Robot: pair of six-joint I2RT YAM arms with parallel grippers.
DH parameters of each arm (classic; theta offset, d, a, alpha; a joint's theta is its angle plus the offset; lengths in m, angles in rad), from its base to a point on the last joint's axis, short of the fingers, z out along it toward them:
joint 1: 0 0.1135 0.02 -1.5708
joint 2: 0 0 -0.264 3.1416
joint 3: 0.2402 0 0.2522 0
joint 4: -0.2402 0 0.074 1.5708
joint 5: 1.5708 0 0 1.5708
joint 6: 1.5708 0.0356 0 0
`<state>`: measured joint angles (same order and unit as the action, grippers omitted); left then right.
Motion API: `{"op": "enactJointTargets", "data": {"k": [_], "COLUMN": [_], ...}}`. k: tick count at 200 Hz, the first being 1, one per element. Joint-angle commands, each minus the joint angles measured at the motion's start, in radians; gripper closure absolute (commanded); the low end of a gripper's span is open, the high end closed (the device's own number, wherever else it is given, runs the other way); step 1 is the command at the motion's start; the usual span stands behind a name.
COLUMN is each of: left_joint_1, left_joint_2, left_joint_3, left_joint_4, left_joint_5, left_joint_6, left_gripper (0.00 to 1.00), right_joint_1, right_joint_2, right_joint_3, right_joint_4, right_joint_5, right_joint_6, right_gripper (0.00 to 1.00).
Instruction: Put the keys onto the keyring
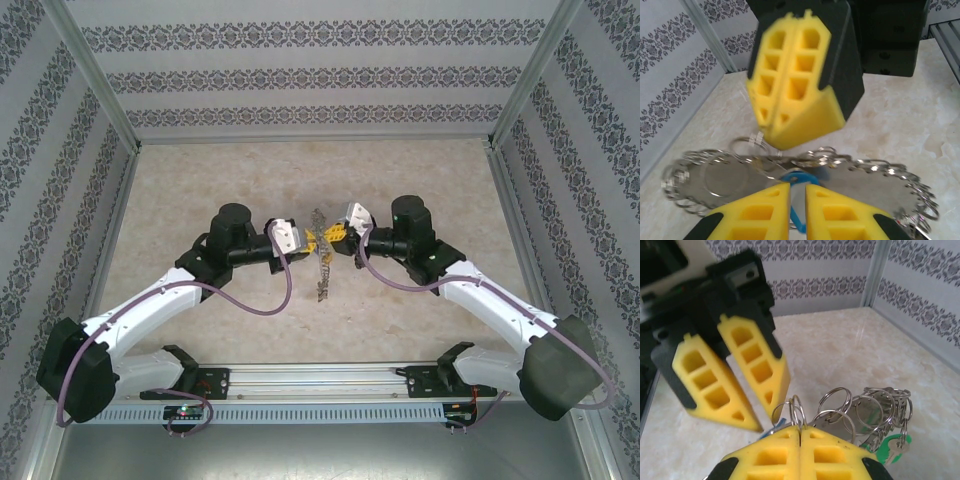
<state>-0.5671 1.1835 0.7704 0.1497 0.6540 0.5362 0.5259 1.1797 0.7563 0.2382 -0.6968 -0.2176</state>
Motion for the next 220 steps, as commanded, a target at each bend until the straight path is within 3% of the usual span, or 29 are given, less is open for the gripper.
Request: {"op": "enactJointTargets", "data": {"k": [1,58,89,102,124,139,220], "left_joint_1": [0.009,0.009,0.023,0.031,0.035,0.037,0.038], "left_joint_2": [0.017,0.018,-0.048,-0.089,-0.140,-0.141,-0.017], "left_joint_3": [-0.011,-0.012,-0.049,-0.081,-0.109,-0.101,0.000], "left_joint_4": [0.067,0.146,0.141,0.174,0.194,0.182,0.161], "left_joint_5": [0.019,-0.001,-0.076,-0.117,-0.167,-0.181,-0.041], "left_joint_6": [-0.036,-0.086,-0.088,-0.102,-0.105,-0.096,-0.103], "left_gripper": [0.84,0.83,0.83,0.80,0.66,0.63,0.64], "right_joint_1": [-0.002,0.020,0.022,0.021,0.022,0.022,0.031], "right_joint_2": [0.003,0.018,0.015,0.012,0.015,0.018,0.052], "right_joint_3": [-0.015,-0.035,-0.046,-0.049,-0.049,-0.046,-0.010], "right_joint_4": [0.196,0.245,0.252,0.251,0.251,0.248,0.226], "right_joint_5": [-0.019,0.003,0.014,0.013,0.005,-0.007,-0.067], "right_joint_6": [0.107,0.143,0.150,0.150,0.152,0.151,0.139], "right_gripper": [1.00,1.00,1.00,1.00,1.00,1.00,1.00]}}
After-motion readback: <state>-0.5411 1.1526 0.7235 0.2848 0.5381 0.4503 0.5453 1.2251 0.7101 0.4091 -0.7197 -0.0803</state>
